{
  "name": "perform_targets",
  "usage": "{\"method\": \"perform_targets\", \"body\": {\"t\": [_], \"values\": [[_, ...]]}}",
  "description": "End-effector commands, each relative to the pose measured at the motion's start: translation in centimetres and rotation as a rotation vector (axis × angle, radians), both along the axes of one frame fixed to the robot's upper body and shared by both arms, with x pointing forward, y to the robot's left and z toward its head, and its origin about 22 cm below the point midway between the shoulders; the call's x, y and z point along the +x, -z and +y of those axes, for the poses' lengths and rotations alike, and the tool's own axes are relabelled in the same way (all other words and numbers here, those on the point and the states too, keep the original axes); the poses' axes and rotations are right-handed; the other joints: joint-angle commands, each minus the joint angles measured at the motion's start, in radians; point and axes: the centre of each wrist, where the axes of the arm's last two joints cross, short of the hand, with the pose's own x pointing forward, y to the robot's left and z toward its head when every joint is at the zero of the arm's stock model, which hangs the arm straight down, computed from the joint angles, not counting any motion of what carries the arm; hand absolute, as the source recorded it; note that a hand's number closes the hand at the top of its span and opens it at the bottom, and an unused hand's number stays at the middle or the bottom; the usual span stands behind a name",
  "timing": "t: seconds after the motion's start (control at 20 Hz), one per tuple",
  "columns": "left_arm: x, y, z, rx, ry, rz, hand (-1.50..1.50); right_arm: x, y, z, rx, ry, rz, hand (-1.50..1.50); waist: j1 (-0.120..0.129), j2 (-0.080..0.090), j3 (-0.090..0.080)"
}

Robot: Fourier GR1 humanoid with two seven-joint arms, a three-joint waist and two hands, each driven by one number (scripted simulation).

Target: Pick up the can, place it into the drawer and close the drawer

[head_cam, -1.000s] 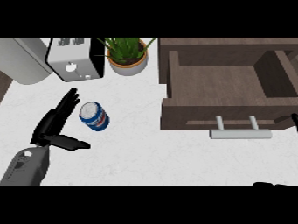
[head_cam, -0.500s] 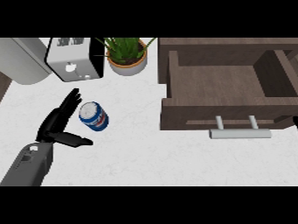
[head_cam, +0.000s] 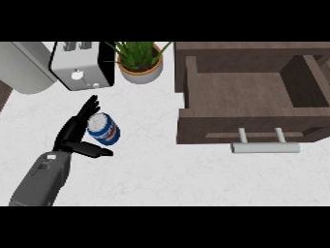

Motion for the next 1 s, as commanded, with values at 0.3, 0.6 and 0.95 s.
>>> {"method": "perform_targets", "body": {"t": [0.3, 0.6, 0.95], "values": [[0.3, 1.2, -2.9, -0.011, 0.032, 0.002, -1.50, 0.8, 0.1, -1.2, 0.008, -0.002, 0.000, -1.50, -0.004, 0.002, 0.000], [1.9, -0.7, -2.9, -0.004, 0.061, -0.012, -1.50, -0.2, 0.5, 0.2, 0.003, 0.007, 0.009, -1.50, 0.003, -0.001, 0.000], [2.0, -0.1, -5.9, -0.065, 0.107, -0.032, 1.50, 0.3, -0.1, -2.1, 0.024, -0.007, -0.017, -1.50, 0.000, 0.000, 0.000]]}}
